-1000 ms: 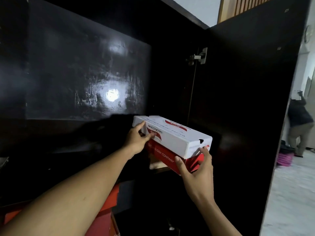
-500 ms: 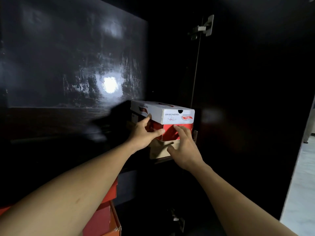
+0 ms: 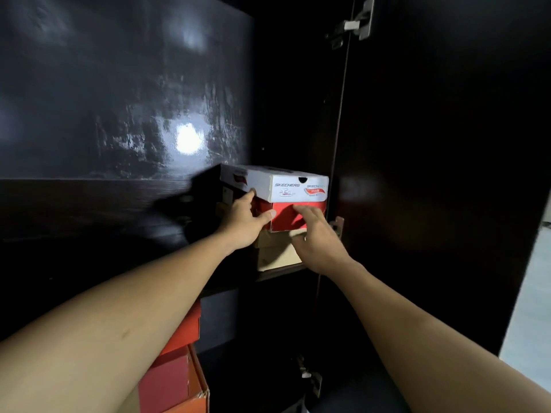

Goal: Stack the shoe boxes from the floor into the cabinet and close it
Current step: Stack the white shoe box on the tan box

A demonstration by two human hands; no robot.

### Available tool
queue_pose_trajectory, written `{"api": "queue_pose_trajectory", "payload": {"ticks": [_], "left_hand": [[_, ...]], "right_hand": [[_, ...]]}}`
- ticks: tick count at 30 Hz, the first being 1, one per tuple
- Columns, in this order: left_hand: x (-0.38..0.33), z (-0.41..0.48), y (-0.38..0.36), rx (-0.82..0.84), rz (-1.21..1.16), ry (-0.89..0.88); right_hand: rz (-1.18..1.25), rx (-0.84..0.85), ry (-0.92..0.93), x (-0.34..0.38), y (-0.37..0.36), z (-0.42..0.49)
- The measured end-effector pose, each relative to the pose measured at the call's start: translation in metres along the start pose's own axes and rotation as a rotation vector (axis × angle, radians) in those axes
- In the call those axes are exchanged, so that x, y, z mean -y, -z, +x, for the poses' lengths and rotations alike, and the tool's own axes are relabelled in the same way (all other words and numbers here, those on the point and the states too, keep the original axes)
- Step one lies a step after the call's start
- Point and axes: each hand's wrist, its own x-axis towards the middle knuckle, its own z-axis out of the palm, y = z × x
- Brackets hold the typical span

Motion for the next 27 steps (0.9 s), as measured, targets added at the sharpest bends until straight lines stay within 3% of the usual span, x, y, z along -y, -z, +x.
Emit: {"api": "queue_pose_trajectory", "payload": {"ticks": [6,11,18,27], "left_hand": [[-0.029,-0.041,0.002,-0.045,0.054,0.018],[-0.04,-0.101,-0.013,0.033,0.134,0.013],[-0.022,-0.21,-0.083,0.3,0.248,0.067],[0.047,-0.413,-0.191,0.719,0.386,0.235]], "right_hand": [[0.03,0.021,-0.087,-0.002,0.04,-0.045],[0.03,0.033,-0.193,-0.02,0.079,-0.124],[-0.012,0.101,-0.384,-0.078,0.09,-0.269],[-0.043,0.355,-0.842,-0.184,0.059,-0.424]]}}
